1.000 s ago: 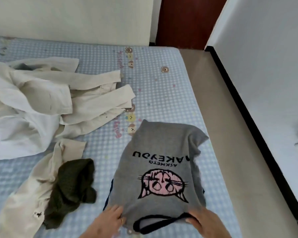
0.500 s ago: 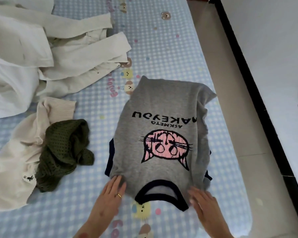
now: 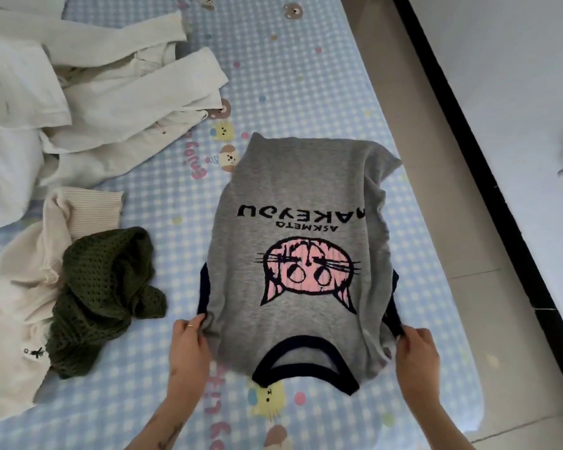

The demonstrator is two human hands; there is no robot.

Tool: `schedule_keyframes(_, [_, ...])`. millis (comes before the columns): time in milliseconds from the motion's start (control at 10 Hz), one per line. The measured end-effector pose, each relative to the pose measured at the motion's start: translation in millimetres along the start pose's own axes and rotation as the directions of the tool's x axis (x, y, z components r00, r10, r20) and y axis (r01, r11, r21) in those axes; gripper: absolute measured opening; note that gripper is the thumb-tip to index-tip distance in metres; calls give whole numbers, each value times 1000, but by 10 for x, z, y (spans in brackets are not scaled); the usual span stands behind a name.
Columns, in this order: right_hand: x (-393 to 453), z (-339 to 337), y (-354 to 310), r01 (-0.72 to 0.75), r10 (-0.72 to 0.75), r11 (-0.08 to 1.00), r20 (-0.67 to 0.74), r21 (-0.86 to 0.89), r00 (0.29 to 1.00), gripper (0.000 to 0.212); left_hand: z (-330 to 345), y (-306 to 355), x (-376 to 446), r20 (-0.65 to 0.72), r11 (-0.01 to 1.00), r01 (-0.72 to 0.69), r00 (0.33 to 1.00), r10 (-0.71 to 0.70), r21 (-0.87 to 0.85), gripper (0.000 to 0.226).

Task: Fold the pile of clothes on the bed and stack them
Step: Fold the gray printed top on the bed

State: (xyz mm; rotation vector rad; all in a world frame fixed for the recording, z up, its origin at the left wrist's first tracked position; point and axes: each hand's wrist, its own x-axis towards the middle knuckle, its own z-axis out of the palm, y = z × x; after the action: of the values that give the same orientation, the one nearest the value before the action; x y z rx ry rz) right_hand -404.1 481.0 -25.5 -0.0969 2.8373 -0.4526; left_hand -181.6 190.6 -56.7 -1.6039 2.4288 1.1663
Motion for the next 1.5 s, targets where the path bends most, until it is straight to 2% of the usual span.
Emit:
schedule_keyframes(100, [58,-288,333,-200,198,980,-122,-5,973,23,-253,-226,55,-77,995,91,993,-88,42,36])
schedule_keyframes(200, [-5,-490,373,-267,259,963,-140,-35,956,28,-351,-328,86,-73,977,135,989,-125,164,44])
schedule_keyframes(300, [-96,-410,302,21,-52,976,-137,-215,989,53,-246,-127,-83,-52,963,-153,984,169,222,45])
schedule_keyframes(400, [-232,-194,222,710,-656,636,274,-302,703,67,-3,-97,-278,436,604,-751,654,619,268,61])
schedule_keyframes(500, [-230,-11,108,841,-679,469,498,-270,539,65,165,-86,-345,562,374,-872,489,667,316,74])
schedule_keyframes(600, [-139,52,7,811,-644,527,504,-254,576,66,197,101,-225,570,418,-839,544,616,348,89])
schedule_keyframes(700, [-210,95,26,792,-654,567,462,-225,599,74,166,131,-224,640,391,-884,459,616,257,48])
schedule_keyframes(800, [-519,-12,175,771,-641,617,467,-159,609,81,119,-92,-397,758,312,-925,361,542,217,87])
schedule_keyframes(900, [-830,-132,190,813,-742,572,356,-106,568,65,-11,-201,-617,699,252,-926,379,606,283,91])
schedule_keyframes(1000, [-911,-275,68,650,-656,744,351,153,668,56,31,-455,-870,717,121,-929,348,604,350,43])
schedule_keyframes(1100, [-908,-318,192,495,-403,863,458,-99,793,41,-2,-320,-901,709,245,-907,420,566,342,55])
schedule_keyframes(1200, [-606,-501,154,468,-333,867,500,-171,799,43,-34,62,-547,437,481,-825,566,699,297,25])
schedule_keyframes(1300, [122,-619,-356,340,-335,940,270,28,903,43,-37,581,80,267,727,-579,816,513,370,47])
schedule_keyframes(1400, [983,-566,-773,286,-293,956,150,69,944,40,-19,1028,818,161,826,-442,897,412,349,36])
schedule_keyframes(1500, [1635,-445,-1149,385,-392,920,126,79,911,31,32,1330,1504,124,826,-442,896,426,350,32])
